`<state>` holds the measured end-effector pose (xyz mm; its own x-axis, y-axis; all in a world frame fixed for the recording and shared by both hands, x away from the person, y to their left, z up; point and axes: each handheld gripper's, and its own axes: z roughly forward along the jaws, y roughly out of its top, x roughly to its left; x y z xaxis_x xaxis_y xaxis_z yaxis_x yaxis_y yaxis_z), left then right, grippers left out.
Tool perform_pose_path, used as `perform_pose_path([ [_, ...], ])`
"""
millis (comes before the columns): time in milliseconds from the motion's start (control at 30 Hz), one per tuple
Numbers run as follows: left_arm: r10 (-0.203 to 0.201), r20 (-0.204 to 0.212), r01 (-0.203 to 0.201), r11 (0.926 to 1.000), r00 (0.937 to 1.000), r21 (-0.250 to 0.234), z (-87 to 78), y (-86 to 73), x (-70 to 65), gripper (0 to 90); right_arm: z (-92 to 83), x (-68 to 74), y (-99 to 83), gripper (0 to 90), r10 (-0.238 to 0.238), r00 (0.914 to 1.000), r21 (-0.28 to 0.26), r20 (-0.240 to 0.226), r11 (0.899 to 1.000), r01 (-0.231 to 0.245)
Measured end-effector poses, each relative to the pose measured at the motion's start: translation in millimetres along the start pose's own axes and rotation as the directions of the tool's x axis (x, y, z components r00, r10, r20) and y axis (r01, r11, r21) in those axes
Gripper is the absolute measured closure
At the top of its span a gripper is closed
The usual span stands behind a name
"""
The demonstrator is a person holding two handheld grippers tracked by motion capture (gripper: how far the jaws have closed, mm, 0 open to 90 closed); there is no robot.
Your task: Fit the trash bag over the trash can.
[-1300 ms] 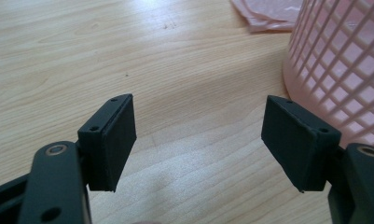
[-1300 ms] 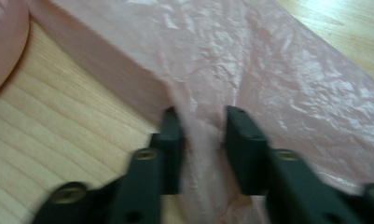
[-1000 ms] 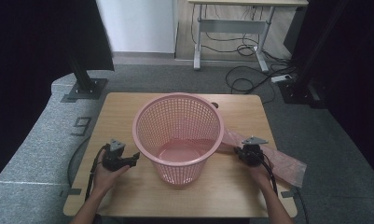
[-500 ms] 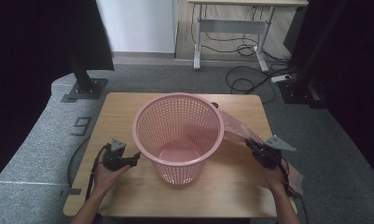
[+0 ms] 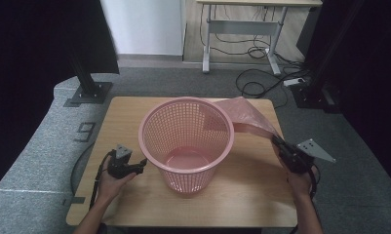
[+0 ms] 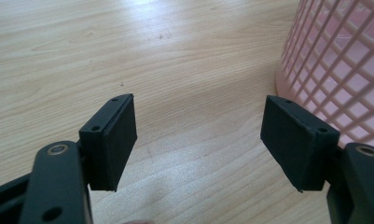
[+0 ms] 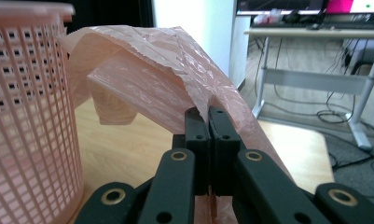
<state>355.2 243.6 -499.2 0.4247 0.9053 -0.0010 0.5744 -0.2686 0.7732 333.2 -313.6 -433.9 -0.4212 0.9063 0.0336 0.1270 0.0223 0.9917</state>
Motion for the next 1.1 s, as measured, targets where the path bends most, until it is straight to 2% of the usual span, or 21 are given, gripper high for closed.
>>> perform_pose_path([
  [200,-0.002,-0.006,0.002,1.0,1.0,-0.004,-1.4,0.0,0.3,26.6,-14.8,-3.3,18.3,87.4,0.018,0.9998,-0.071,-0.005,0.997,-0.018],
  [400,0.004,0.001,-0.004,0.9999,1.0,-0.016,-5.1,1.9,-0.7,26.7,-22.4,-0.2,31.5,87.7,0.018,0.9997,-0.103,-0.017,0.995,-0.019],
  [500,-0.011,0.005,0.011,0.9992,0.9999,-0.038,-8.2,4.5,0.8,27.5,-25.4,1.8,39.2,87.8,0.014,0.9996,-0.122,-0.026,0.992,-0.017],
  [533,-0.002,-0.01,0.002,0.9992,1.0,-0.039,-11.0,7.7,2.3,34.1,-28.4,3.5,45.4,88.0,0.018,0.9995,-0.147,-0.025,0.989,-0.022],
  [567,-0.002,-0.01,0.002,0.9992,1.0,-0.039,-11.0,7.7,2.3,34.1,-28.4,3.5,45.4,88.0,0.018,0.9995,-0.147,-0.025,0.989,-0.022],
  [600,0.002,-0.01,-0.002,0.9988,0.9999,-0.049,-12.5,10.0,2.9,34.1,-31.6,7.0,53.7,88.0,0.018,0.999,-0.176,-0.041,0.984,-0.025],
  [700,0.009,0.013,-0.008,0.9972,0.9999,-0.074,-18.2,16.1,4.5,33.6,-33.9,11.5,60.9,88.0,0.006,0.9987,-0.191,-0.052,0.981,-0.016],
  [733,0.019,0.025,-0.017,0.9964,0.9995,-0.083,-24.6,23.3,7.0,36.8,-36.2,18.9,69.0,88.0,-0.013,0.9975,-0.21,-0.07,0.978,-0.002],
  [767,0.019,0.025,-0.017,0.9964,0.9995,-0.083,-24.6,23.3,7.0,37.4,-36.5,21.6,70.8,88.0,-0.016,0.9961,-0.219,-0.087,0.976,-0.003],
  [833,0.018,0.048,-0.012,0.9932,0.9987,-0.116,-32.6,31.2,10.6,37.5,-36.7,25.1,72.9,88.0,-0.021,0.9946,-0.222,-0.101,0.975,-0.002],
  [933,0.027,0.056,-0.018,0.9872,0.9981,-0.159,-43.2,40.9,14.6,39.7,-36.0,37.7,81.7,88.0,-0.046,0.991,-0.239,-0.126,0.971,0.015],
  [1033,0.028,0.054,-0.019,0.9861,0.9981,-0.165,-45.4,42.8,14.7,42.3,-36.1,43.5,88.5,88.0,-0.064,0.9888,-0.253,-0.135,0.967,0.028],
  [1100,0.022,0.078,-0.009,0.9863,0.9967,-0.165,-47.4,44.8,14.7,42.0,-36.5,44.9,90.8,88.0,-0.069,0.988,-0.257,-0.138,0.966,0.032],
])
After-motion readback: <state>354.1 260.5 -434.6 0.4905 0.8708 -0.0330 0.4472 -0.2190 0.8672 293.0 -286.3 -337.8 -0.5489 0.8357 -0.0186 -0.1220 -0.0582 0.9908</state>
